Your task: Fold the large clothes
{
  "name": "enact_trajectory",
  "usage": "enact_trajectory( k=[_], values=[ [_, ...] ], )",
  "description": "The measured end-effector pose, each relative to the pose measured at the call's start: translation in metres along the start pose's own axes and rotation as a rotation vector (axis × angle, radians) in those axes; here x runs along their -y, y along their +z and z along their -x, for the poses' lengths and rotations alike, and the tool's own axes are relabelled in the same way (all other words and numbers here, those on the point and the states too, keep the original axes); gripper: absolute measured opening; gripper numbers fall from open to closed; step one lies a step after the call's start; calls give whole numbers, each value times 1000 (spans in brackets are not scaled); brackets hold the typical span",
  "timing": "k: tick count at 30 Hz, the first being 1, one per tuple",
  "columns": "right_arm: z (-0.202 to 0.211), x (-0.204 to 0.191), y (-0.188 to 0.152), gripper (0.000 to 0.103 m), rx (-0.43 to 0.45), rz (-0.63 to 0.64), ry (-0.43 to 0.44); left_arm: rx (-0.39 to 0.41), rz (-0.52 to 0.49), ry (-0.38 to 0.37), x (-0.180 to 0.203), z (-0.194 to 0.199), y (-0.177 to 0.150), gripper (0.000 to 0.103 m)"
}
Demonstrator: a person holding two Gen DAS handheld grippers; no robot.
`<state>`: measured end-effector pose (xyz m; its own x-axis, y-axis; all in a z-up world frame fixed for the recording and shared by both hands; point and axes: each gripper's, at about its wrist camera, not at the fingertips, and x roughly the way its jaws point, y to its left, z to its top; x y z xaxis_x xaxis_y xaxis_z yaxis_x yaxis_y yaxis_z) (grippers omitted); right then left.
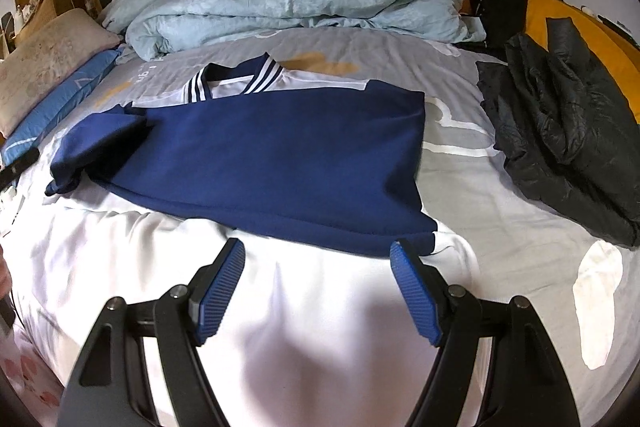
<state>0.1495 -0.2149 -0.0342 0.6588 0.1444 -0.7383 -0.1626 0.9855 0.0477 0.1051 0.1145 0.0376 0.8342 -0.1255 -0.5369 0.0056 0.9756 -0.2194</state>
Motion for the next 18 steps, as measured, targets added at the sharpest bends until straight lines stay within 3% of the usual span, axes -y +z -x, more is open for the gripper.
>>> enact_trajectory(
  k=[5,9,12,18],
  values=[
    [-1,-6,-2,74,14,35,-9,9,103,15,-40,-1,13,62],
    [-6,-7,-2,74,-4,34,1,50,107,58,-63,2,21,79],
    [-8,-8,-1,74,-10,38,1,34,154,93,-88,-5,29,82],
    [-13,-11,-4,74,-29,54,5,-52,411,147,-153,-30,23,84]
  ],
)
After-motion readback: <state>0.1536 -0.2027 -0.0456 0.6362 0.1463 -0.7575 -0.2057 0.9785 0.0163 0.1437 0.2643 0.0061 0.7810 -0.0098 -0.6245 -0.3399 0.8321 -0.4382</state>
